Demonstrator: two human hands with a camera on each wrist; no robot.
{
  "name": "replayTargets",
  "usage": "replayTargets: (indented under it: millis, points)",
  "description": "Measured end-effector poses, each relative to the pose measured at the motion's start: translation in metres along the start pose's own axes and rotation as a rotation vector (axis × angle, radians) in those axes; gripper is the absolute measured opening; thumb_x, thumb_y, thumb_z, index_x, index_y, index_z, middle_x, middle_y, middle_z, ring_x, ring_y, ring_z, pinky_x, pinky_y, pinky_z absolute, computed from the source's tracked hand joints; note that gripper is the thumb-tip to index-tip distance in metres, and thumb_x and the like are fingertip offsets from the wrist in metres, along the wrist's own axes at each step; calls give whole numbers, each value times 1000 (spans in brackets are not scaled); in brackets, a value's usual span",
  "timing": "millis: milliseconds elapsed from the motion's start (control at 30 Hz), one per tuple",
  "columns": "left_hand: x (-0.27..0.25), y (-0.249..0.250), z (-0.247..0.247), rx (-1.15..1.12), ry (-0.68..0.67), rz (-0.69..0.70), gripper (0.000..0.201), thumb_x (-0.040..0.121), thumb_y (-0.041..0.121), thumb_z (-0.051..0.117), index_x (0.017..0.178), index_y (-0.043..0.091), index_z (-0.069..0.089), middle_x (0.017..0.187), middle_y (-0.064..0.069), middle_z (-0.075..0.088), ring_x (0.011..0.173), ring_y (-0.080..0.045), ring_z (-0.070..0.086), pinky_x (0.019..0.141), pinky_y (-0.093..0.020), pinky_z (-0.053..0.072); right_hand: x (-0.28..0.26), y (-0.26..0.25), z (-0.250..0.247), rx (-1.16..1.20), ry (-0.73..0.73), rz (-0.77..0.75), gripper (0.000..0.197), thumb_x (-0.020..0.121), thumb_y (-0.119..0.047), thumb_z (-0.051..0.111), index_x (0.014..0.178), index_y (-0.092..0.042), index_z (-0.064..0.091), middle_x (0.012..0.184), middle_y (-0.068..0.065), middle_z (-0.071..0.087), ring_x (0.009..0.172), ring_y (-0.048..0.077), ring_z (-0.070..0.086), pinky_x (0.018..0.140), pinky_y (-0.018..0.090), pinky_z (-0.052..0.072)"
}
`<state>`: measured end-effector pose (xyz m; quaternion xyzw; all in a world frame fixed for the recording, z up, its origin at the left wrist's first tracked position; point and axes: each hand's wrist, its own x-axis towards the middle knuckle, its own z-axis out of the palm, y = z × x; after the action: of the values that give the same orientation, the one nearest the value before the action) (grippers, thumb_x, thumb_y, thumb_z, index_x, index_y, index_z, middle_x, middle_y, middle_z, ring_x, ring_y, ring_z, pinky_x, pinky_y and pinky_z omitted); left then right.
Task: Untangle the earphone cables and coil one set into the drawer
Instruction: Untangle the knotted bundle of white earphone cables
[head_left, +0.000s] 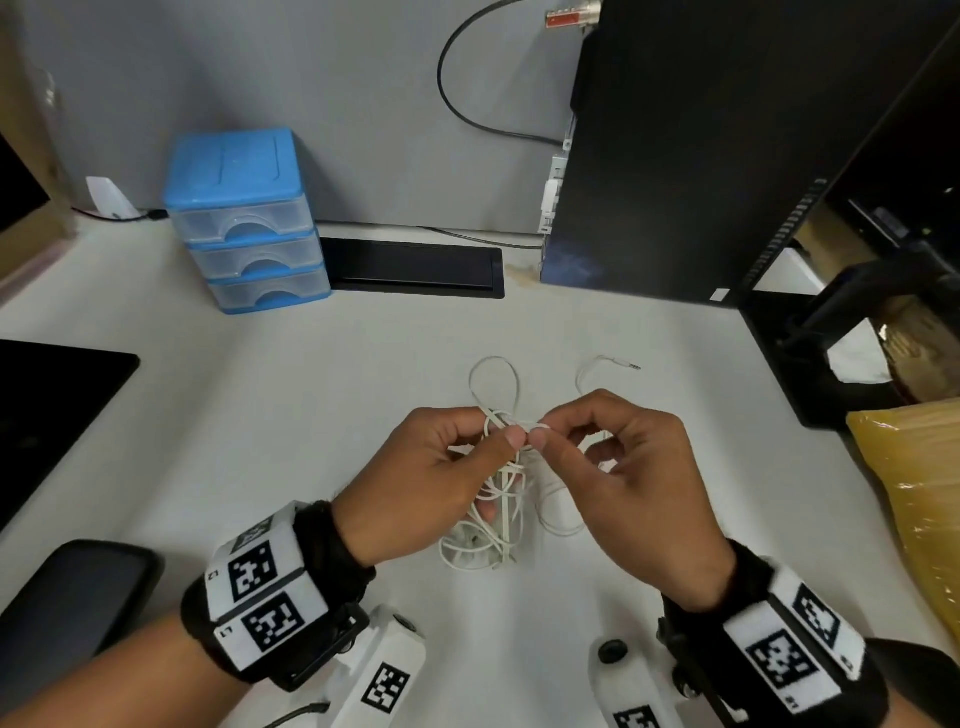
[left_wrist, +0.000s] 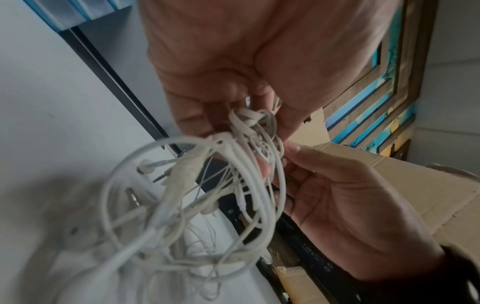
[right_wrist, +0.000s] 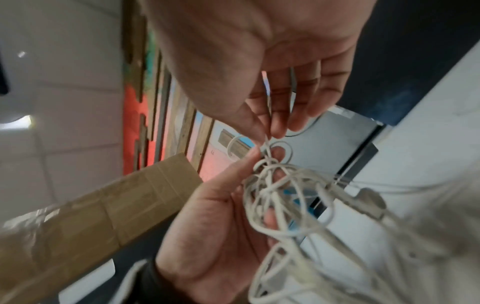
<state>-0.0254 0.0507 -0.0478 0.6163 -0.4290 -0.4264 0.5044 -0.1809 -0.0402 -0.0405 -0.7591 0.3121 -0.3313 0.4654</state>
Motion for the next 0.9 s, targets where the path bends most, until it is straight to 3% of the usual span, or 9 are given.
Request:
replayTargets:
  millis: [100, 233, 333, 400, 500, 700, 733, 800, 900]
  points:
    - [2, -3, -2, 35, 24, -18, 20, 94, 28, 60, 93, 17, 76, 86, -13, 71, 54, -21, 61, 53, -32, 53, 4, -5, -3, 266, -73, 141, 11, 87, -5, 70, 77, -9, 69, 78, 2, 72, 65, 9, 62, 63, 17, 46]
    - [9, -12, -8, 27, 88, -90, 25, 93, 32, 62, 85, 13, 76, 81, -17, 67, 62, -23, 51, 61, -40, 45, 10, -10, -10, 628, -206, 237, 14, 82, -6, 62, 73, -15, 67, 74, 8, 68, 79, 18, 65, 74, 21, 50]
    - [13, -14, -13, -20, 148, -126, 24, 93, 27, 63, 85, 10, 77, 78, 10, 74, 67, -15, 52, 66, -28, 41, 14, -15, -18, 674, -232, 226, 13, 79, -5, 63, 69, -11, 57, 58, 3, 51, 62, 22, 49, 64, 22, 44]
    - [15, -14, -15, 6, 190, -110, 21, 93, 24, 63, 83, 14, 79, 82, 11, 75, 63, -1, 58, 61, -15, 40, 16, -15, -24, 391, -174, 132, 29, 80, 0, 72, 65, -11, 50, 54, 3, 42, 53, 20, 33, 53, 21, 33]
    - [15, -15, -15, 37, 199, -101, 22, 92, 26, 64, 78, 19, 79, 79, 4, 74, 48, -11, 44, 47, -18, 33, 21, -9, -28, 74, -16, 67, 43, 82, -3, 75, 60, -10, 38, 48, 1, 31, 43, 11, 22, 43, 19, 24]
    - [17, -21, -15, 19, 208, -171, 25, 92, 24, 64, 74, 14, 78, 59, -3, 61, 44, -18, 30, 48, -23, 25, 33, -6, -51, -103, 244, 11, 23, 84, -9, 75, 71, -9, 56, 48, 18, 41, 41, 14, 27, 40, 17, 29]
    - [18, -23, -17, 20, 215, -181, 24, 92, 24, 64, 74, 14, 78, 60, -8, 60, 48, -20, 31, 50, -26, 26, 36, -7, -59, -84, 316, 0, 21, 85, -10, 74, 72, -11, 58, 52, 24, 49, 42, 17, 32, 41, 22, 30]
    - [23, -26, -23, 26, 244, -194, 23, 91, 24, 65, 73, 16, 78, 70, -19, 62, 58, -22, 39, 55, -28, 31, 43, -9, -79, 44, 466, 33, 23, 89, -18, 71, 69, -16, 59, 50, 4, 58, 40, 16, 40, 42, 25, 33]
    - [30, -32, -35, 25, 317, -231, 22, 89, 19, 67, 71, 16, 79, 85, -16, 68, 75, -21, 53, 64, -28, 39, 59, -4, -116, 378, 574, 249, 31, 92, -36, 62, 65, -21, 56, 39, -9, 36, 34, 9, 34, 42, 21, 32]
